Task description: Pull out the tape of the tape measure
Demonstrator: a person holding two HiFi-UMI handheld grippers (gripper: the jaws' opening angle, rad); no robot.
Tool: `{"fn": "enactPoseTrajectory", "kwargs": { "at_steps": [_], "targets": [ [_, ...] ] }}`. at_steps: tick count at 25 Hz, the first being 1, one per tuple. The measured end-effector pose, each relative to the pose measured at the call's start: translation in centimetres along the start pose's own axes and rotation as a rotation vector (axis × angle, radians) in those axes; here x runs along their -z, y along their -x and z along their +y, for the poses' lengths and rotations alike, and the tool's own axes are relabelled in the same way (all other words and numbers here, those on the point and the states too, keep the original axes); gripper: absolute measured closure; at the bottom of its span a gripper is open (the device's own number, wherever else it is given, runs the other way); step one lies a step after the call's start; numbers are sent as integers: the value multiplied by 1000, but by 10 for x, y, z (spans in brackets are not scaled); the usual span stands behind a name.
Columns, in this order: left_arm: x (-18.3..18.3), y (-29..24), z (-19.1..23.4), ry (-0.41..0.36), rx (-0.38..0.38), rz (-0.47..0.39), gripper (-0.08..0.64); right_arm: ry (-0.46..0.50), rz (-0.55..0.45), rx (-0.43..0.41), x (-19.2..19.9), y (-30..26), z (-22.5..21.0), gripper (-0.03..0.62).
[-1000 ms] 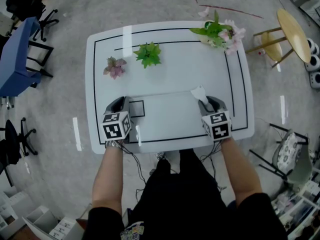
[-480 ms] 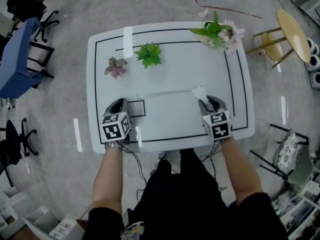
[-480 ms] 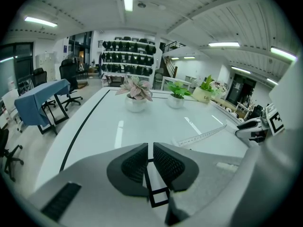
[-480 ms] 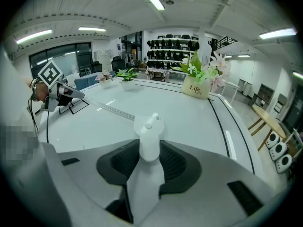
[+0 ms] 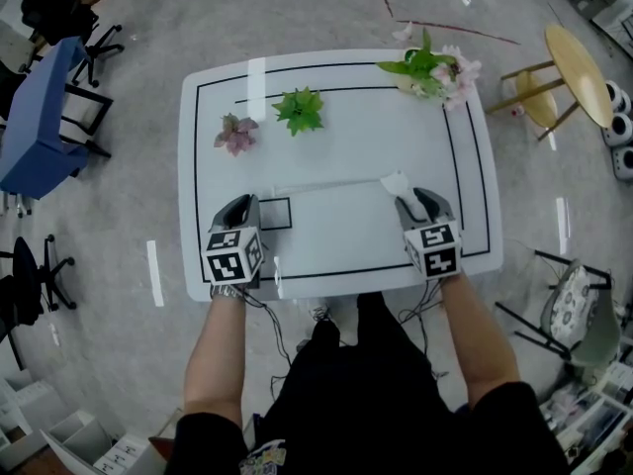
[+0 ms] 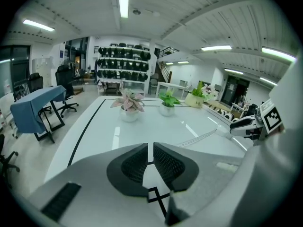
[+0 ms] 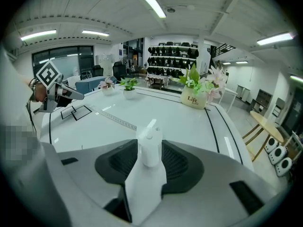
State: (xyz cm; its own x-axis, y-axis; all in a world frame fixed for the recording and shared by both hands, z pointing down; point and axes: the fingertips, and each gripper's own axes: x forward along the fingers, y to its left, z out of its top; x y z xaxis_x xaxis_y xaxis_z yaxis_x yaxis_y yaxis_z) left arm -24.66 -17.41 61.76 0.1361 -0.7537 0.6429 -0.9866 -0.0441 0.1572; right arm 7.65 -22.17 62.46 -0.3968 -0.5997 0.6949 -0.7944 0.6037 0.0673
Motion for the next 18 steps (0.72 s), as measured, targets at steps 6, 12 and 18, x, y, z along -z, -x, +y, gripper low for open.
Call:
{"fn": "enactPoseTrajectory", "kwargs": {
  "at_steps": [6, 12, 18],
  "targets": [
    [-14, 26, -12, -28, 31, -62, 526, 10, -107, 26, -34, 27, 5, 449],
    [-41, 72, -31, -79, 68, -171, 526, 6, -232, 47, -75, 69, 15, 480],
    [-74, 128, -43, -113, 90, -298, 526, 13, -329, 48, -106, 114, 39, 506]
  ]
}}
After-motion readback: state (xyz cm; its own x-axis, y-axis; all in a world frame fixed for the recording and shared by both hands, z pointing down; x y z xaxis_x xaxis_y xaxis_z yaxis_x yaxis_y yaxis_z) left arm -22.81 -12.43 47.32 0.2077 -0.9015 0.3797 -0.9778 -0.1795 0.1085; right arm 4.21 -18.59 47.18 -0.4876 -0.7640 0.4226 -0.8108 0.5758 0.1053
